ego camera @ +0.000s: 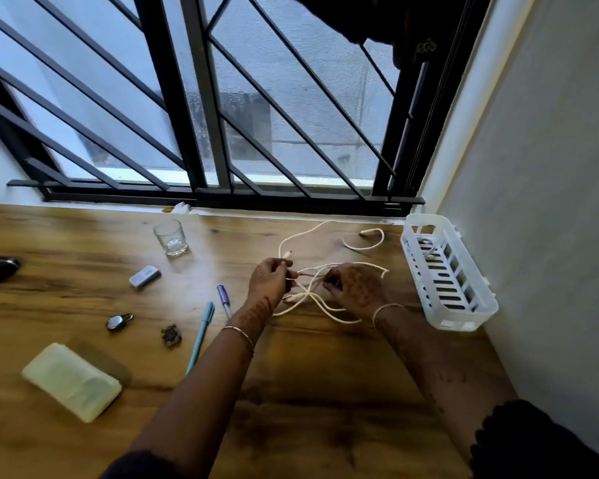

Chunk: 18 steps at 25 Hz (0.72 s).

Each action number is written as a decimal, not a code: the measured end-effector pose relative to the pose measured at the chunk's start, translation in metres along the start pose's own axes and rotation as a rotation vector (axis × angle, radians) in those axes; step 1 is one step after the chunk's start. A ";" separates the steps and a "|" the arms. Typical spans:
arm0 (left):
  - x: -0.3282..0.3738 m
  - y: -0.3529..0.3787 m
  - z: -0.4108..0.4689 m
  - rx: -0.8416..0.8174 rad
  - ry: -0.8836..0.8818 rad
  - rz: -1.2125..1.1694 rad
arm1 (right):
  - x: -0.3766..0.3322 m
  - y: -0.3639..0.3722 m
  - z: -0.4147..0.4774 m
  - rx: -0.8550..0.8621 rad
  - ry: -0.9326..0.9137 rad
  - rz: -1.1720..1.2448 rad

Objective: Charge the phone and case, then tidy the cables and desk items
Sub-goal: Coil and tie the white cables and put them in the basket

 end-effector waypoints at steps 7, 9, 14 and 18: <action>-0.016 -0.013 -0.009 -0.123 0.178 0.471 | -0.019 0.028 -0.008 -0.075 -0.035 0.043; -0.021 -0.010 -0.014 -0.256 0.195 0.605 | -0.018 0.034 -0.008 -0.043 -0.009 0.026; -0.018 -0.010 -0.018 -0.248 0.299 0.692 | -0.022 0.025 -0.006 0.061 0.043 0.049; -0.001 -0.014 -0.018 -0.190 0.390 0.801 | -0.024 0.007 -0.006 0.121 -0.017 0.080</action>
Point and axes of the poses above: each hand's wrist, its own z-axis towards the middle knuckle, its own y-axis out of the palm, x = y × z, the point moved 3 cm from there along z, towards the middle knuckle, and after that the axes turned 4 degrees about z, right-handed, at the moved point
